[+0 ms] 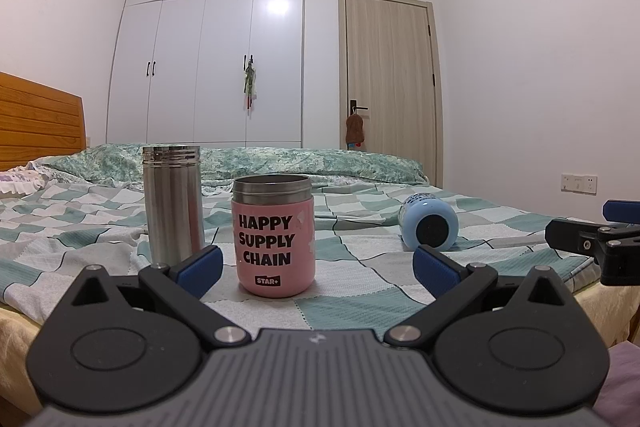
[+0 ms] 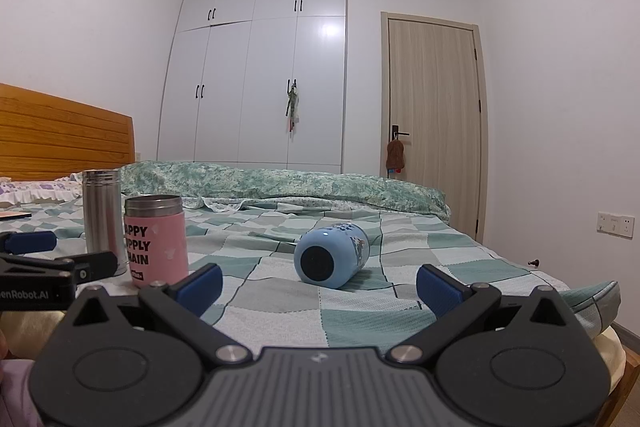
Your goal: Flip cup upright
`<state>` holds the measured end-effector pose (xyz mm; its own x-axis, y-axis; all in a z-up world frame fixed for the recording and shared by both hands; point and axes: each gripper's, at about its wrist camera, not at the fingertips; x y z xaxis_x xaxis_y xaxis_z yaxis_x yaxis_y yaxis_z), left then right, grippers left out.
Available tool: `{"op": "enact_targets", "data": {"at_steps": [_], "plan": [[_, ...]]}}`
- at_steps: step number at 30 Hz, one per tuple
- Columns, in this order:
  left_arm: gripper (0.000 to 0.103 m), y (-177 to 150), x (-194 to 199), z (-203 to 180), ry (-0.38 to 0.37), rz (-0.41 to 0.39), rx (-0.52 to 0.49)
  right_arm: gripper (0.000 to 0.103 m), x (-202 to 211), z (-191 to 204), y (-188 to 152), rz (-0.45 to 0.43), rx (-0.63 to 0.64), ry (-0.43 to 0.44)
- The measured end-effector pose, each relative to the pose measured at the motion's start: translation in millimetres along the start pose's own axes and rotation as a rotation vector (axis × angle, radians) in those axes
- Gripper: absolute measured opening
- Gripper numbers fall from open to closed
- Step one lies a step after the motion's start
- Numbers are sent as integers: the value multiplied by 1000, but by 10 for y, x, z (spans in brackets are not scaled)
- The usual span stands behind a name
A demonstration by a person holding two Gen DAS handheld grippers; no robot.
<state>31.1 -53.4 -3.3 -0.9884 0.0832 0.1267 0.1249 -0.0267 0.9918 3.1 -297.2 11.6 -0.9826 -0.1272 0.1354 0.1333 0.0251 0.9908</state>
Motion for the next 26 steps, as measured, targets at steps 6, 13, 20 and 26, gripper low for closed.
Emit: {"op": "enact_targets", "data": {"at_steps": [6,13,20,26], "plan": [[103,1,3,-1,-3,0,1,103,1,1,0,0,0,0],[103,4,5,-6,-7,-1,1,103,1,1,0,0,0,0],[103,4,2,-16,-9,-5,-3,103,1,3,-1,1,0,0],[103,-4,48,-41,-8,-32,-23,103,1,4,0,1,2,0]]}}
Point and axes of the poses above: each gripper's, at about its wrist camera, not at the fingertips, and x roughly against the way its jaws point, z to its left, y to its top, and after that the axes turned 3 degrees about z, right-handed
